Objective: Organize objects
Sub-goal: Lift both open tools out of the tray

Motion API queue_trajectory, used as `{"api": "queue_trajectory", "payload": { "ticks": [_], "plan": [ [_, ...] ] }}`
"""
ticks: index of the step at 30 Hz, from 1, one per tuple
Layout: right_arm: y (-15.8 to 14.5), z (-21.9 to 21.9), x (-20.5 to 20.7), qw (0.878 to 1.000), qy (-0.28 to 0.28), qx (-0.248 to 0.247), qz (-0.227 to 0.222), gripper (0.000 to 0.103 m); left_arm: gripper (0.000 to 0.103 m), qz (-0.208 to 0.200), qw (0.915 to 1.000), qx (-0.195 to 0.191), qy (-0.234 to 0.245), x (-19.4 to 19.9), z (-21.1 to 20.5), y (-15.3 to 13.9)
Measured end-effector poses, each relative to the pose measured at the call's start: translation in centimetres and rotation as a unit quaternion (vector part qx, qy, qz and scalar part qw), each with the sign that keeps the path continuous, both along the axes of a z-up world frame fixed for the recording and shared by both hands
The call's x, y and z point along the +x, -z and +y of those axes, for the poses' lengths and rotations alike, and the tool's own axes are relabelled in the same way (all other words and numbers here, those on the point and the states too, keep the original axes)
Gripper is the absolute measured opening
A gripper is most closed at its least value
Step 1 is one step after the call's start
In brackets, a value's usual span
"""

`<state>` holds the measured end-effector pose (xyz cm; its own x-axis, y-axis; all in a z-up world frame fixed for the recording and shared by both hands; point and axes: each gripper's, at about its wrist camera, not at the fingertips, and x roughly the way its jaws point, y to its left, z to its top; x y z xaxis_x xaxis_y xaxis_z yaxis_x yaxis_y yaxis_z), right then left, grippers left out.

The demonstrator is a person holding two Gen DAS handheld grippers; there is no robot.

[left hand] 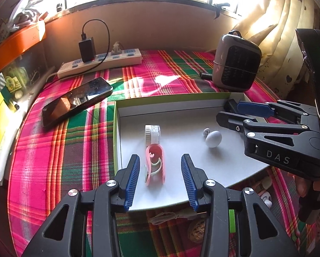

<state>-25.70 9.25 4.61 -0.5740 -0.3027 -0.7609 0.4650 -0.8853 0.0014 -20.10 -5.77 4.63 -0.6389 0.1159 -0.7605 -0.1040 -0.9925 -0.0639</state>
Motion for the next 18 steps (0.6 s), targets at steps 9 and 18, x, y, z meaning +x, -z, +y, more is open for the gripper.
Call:
{"api": "queue_trajectory", "payload": {
  "ticks": [9, 18],
  "plan": [
    [-0.7, 1.0, 2.4, 1.000, 0.010, -0.010, 0.012, 0.048, 0.038, 0.013, 0.9999, -0.001, -0.003, 1.9, -0.4, -0.7],
    [-1.1, 1.9, 4.8, 0.999, 0.022, -0.020, 0.020, 0.048, 0.039, 0.020, 0.9998, 0.006, -0.004, 3.8, -0.8, -0.9]
  ]
}}
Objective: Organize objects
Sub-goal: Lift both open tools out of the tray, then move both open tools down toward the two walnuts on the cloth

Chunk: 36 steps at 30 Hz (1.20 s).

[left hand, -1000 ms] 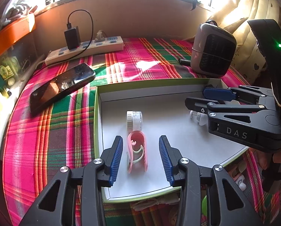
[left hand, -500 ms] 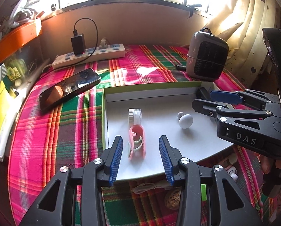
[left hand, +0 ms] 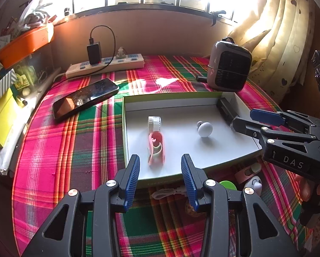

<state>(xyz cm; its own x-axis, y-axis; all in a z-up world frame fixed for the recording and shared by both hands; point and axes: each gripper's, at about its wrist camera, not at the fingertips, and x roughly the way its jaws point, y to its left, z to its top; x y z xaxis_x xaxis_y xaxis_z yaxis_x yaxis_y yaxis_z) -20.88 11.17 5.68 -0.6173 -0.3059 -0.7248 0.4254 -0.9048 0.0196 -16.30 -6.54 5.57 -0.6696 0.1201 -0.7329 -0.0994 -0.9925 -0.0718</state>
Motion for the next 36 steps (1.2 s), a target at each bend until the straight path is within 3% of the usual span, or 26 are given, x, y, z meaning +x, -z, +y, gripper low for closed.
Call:
{"api": "queue_trajectory", "payload": {
  "ticks": [12, 20, 36],
  "plan": [
    [0.4, 2.2, 3.5, 1.000, 0.022, -0.013, 0.008, 0.048, 0.039, 0.003, 0.9998, 0.019, -0.003, 2.8, -1.2, 0.3],
    [1.1, 3.6, 5.2, 0.999, 0.034, -0.014, 0.009, 0.049, 0.039, -0.003, 0.9984, 0.046, 0.034, 4.1, -0.4, 1.2],
    [2.7, 4.4, 7.7, 0.999, 0.036, -0.021, -0.004, 0.051, 0.039, -0.025, 0.9960, 0.032, 0.080, 4.1, 2.5, 3.2]
  ]
}}
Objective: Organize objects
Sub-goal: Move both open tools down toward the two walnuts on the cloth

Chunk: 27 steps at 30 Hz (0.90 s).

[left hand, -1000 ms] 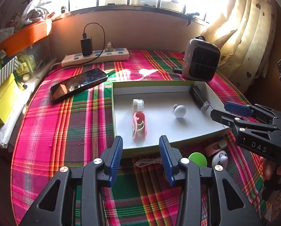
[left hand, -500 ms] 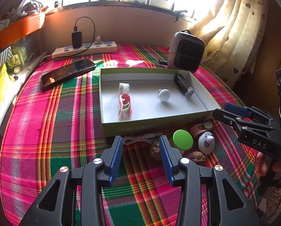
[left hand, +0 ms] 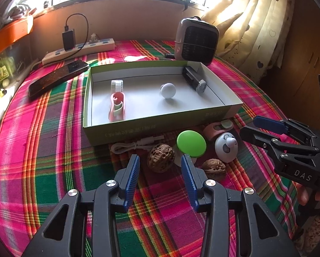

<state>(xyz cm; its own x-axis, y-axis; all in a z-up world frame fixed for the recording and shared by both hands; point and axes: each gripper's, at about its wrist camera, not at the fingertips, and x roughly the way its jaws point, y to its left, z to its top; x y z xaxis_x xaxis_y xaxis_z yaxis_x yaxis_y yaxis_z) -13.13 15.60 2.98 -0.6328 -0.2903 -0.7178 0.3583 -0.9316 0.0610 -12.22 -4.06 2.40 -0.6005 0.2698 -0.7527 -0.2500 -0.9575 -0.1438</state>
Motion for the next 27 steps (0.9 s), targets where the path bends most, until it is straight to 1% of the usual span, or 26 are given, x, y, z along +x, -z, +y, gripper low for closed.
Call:
{"api": "queue_trajectory", "payload": {
  "ticks": [10, 19, 22, 23, 27],
  "plan": [
    [0.4, -0.2, 0.4, 1.000, 0.000, 0.003, -0.005, 0.051, 0.039, -0.011, 0.9998, -0.018, 0.002, -1.3, 0.5, 0.8],
    [0.6, -0.6, 0.8, 1.000, -0.003, 0.008, -0.007, 0.051, 0.038, -0.013, 0.9998, -0.014, 0.000, -1.4, 0.5, 1.3],
    [0.8, -0.7, 0.9, 1.000, -0.003, 0.008, -0.009, 0.051, 0.032, -0.013, 0.9999, -0.011, 0.000, -1.5, 0.4, 1.3],
    [0.8, -0.7, 0.9, 1.000, -0.003, 0.009, -0.010, 0.051, 0.028, -0.013, 0.9999, -0.009, -0.001, -1.5, 0.3, 1.3],
    [0.9, -0.9, 1.1, 1.000, -0.003, 0.010, -0.011, 0.051, 0.028, -0.013, 0.9999, -0.009, -0.003, -1.4, 0.2, 1.2]
  ]
}}
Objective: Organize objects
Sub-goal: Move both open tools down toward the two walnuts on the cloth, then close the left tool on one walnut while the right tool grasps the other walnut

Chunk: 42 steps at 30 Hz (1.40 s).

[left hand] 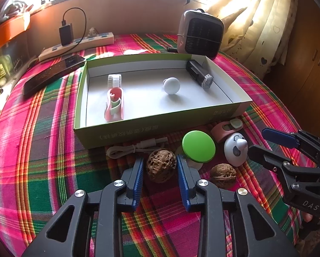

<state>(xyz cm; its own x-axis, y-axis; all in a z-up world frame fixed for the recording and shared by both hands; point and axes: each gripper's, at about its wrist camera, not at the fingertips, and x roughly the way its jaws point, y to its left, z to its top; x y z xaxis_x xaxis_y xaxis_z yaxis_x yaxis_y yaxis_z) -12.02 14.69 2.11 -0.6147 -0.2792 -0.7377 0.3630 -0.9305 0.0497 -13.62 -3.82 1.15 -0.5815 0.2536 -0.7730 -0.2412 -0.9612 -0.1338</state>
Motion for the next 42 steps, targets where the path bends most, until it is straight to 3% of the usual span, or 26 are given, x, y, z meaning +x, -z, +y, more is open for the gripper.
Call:
{"api": "queue_trajectory", "payload": {
  "ticks": [23, 42],
  "plan": [
    [0.8, -4.6, 1.5, 0.994, -0.100, -0.029, -0.021, 0.051, 0.028, -0.003, 0.9994, 0.013, -0.032, 2.3, -3.4, 0.2],
    [2.0, -5.6, 0.3, 0.993, -0.106, -0.025, -0.041, 0.051, 0.028, 0.001, 0.9994, 0.015, -0.030, 2.3, -3.9, 0.3]
  ]
}}
